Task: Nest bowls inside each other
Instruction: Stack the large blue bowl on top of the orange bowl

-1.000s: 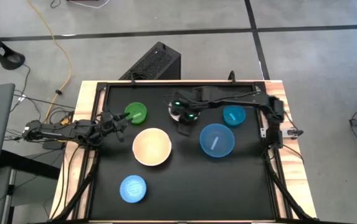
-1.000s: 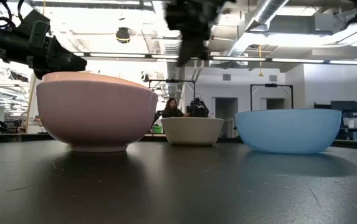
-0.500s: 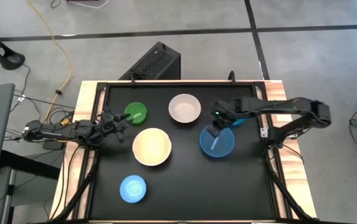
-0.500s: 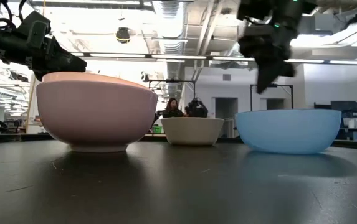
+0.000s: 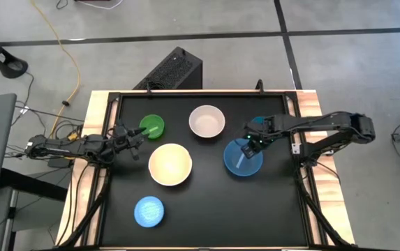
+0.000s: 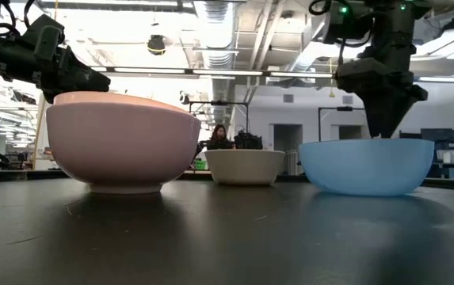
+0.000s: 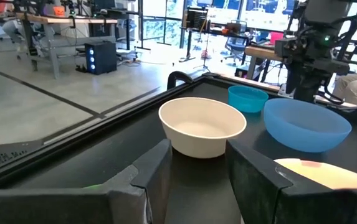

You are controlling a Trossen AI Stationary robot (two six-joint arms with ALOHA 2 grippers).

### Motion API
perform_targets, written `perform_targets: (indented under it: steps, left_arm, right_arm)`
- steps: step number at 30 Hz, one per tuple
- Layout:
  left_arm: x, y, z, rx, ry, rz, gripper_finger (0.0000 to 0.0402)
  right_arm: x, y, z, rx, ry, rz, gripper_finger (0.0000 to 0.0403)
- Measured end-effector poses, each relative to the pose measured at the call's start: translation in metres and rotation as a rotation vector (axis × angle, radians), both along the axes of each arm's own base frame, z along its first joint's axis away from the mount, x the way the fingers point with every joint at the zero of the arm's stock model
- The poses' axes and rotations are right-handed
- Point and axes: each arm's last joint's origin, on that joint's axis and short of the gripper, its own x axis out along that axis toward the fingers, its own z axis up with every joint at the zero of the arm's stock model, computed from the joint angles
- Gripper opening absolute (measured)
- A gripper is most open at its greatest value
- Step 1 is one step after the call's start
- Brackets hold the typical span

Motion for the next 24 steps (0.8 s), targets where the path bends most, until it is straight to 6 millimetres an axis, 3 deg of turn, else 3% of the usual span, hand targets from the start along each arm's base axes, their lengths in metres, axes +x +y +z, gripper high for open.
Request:
perform_targets:
  steps: [6, 15, 24]
  left_arm:
    - [0.0, 0.0, 0.0, 0.002, 0.004, 0.0, 0.014]
    - [0.0, 0.0, -0.002, 0.004, 0.023, -0.002, 0.014]
    - [0.0, 0.0, -0.002, 0.002, 0.023, -0.001, 0.014]
  right_arm:
    - [-0.004, 0.003, -0.005, -0.055, 0.095, -0.049, 0.0188]
    - [-0.005, 0.009, -0.006, -0.1, 0.118, -0.047, 0.0175]
    - [-0.013, 0.012, -0.048, -0.064, 0.103, -0.073, 0.0171]
